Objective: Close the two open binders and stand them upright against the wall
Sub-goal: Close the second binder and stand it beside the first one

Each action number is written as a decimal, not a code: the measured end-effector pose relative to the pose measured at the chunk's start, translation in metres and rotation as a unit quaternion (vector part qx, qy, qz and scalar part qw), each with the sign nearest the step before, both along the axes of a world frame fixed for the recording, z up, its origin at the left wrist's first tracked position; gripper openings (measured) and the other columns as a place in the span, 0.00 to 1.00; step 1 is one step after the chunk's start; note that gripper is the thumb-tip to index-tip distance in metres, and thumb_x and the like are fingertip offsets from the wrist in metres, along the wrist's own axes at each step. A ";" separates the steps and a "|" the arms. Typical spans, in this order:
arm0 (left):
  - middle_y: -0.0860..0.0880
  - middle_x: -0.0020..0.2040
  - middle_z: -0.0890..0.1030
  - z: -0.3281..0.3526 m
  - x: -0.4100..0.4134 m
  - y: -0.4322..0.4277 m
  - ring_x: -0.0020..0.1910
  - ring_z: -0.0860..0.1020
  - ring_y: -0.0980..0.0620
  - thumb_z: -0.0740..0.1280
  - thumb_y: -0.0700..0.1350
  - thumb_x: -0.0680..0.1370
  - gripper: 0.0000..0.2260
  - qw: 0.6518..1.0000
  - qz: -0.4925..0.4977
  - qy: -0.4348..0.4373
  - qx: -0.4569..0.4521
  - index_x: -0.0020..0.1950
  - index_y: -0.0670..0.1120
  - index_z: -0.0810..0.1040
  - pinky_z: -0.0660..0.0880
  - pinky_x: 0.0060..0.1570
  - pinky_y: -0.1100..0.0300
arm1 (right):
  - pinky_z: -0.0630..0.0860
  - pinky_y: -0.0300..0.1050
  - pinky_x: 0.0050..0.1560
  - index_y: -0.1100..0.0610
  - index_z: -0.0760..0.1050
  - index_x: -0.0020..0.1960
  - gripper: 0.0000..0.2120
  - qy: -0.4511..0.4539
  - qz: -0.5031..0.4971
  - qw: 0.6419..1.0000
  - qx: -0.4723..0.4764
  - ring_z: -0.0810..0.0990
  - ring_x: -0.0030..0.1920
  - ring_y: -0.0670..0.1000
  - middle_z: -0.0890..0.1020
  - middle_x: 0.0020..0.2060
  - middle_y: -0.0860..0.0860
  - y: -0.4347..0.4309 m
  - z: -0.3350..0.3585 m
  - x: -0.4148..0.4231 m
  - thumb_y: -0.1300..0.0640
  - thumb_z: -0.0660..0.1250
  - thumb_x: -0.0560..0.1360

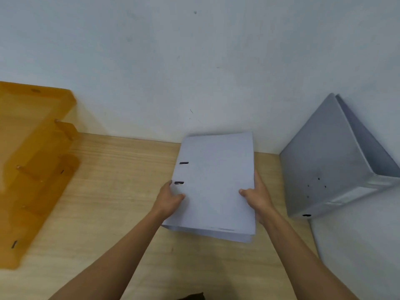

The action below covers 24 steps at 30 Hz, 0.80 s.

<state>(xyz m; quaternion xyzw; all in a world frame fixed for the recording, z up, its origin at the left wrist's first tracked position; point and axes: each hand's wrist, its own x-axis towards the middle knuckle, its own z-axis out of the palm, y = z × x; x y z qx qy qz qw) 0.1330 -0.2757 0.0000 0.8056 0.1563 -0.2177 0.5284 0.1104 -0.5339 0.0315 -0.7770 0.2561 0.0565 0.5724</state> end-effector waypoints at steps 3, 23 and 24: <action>0.43 0.78 0.69 -0.011 -0.003 -0.004 0.75 0.71 0.42 0.72 0.45 0.78 0.38 0.999 -0.019 0.032 0.024 0.82 0.42 0.56 0.67 0.72 0.51 | 0.80 0.48 0.56 0.45 0.69 0.75 0.37 0.030 0.002 1.000 -0.004 0.83 0.58 0.52 0.83 0.61 0.48 -0.019 -0.016 -0.011 0.72 0.66 0.71; 0.51 0.70 0.77 -0.058 0.005 -0.008 0.67 0.78 0.46 0.81 0.64 0.55 0.56 0.998 -0.040 0.048 0.018 0.78 0.49 0.64 0.74 0.68 0.45 | 0.47 0.67 0.78 0.44 0.44 0.83 0.46 0.154 0.298 0.912 -0.234 0.37 0.82 0.64 0.37 0.83 0.54 0.000 -0.084 -0.006 0.42 0.69 0.76; 0.52 0.69 0.76 -0.056 0.003 -0.010 0.66 0.77 0.48 0.81 0.64 0.55 0.56 0.997 -0.051 0.046 0.030 0.79 0.49 0.64 0.74 0.68 0.48 | 0.48 0.68 0.78 0.44 0.44 0.83 0.46 0.165 0.303 0.914 -0.210 0.36 0.82 0.65 0.36 0.83 0.53 0.003 -0.086 -0.007 0.42 0.70 0.76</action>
